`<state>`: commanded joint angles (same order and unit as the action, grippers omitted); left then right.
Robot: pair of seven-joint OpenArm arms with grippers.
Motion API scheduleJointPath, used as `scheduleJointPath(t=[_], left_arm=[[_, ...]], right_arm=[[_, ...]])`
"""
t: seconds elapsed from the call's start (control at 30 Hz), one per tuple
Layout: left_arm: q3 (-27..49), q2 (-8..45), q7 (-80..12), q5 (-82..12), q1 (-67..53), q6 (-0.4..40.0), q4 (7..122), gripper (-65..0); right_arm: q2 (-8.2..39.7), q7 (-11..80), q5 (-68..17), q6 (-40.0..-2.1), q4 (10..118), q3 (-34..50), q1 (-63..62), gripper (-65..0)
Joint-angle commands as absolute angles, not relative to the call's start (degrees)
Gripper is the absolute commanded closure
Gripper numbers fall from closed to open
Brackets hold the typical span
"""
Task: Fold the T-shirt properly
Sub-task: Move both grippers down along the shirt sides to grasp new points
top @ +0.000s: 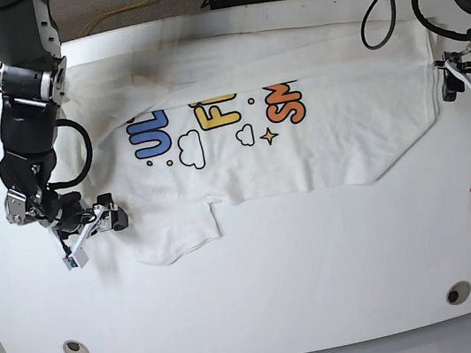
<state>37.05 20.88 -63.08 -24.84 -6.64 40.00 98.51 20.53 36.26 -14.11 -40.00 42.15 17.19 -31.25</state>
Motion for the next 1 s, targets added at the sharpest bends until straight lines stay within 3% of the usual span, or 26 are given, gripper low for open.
scheduleJointPath(t=[0.2, 0.27, 0.3, 0.5, 0.57, 0.8, 1.0], left_arm=[[36.8, 20.9, -63.0, -23.5, -2.9, 40.0, 94.0, -36.9], [36.6, 20.8, -63.0, -21.2, -1.0, 40.0, 92.2, -37.1], [36.2, 20.8, -63.0, -20.2, 0.0, 40.0, 91.3, -37.1], [32.6, 20.8, -63.0, -13.9, 9.1, 40.0, 80.9, -37.2], [31.7, 20.8, -62.6, -13.2, 11.6, 40.0, 77.1, -37.2], [26.2, 18.9, -58.0, -13.6, 19.0, 40.0, 63.3, -38.1], [26.2, 16.2, -57.5, -13.6, 19.4, 40.0, 62.5, -59.3]], right_arm=[[18.2, 36.1, -14.0, -40.0, 42.1, 17.1, -31.3, -46.3], [18.2, 36.0, -14.0, -40.0, 42.0, 17.1, -31.3, -42.8], [18.1, 35.8, -14.0, -40.0, 42.0, 17.1, -31.3, -39.8], [18.1, 34.2, -14.0, -40.0, 41.9, 17.1, -31.3, -5.9], [18.1, 34.2, -14.0, -40.0, 41.9, 17.1, -31.3, -1.6], [18.1, 34.2, -14.0, -40.0, 41.9, 17.1, -31.3, -1.0], [18.1, 34.2, -14.0, -40.0, 42.0, 17.1, -31.0, -1.0]])
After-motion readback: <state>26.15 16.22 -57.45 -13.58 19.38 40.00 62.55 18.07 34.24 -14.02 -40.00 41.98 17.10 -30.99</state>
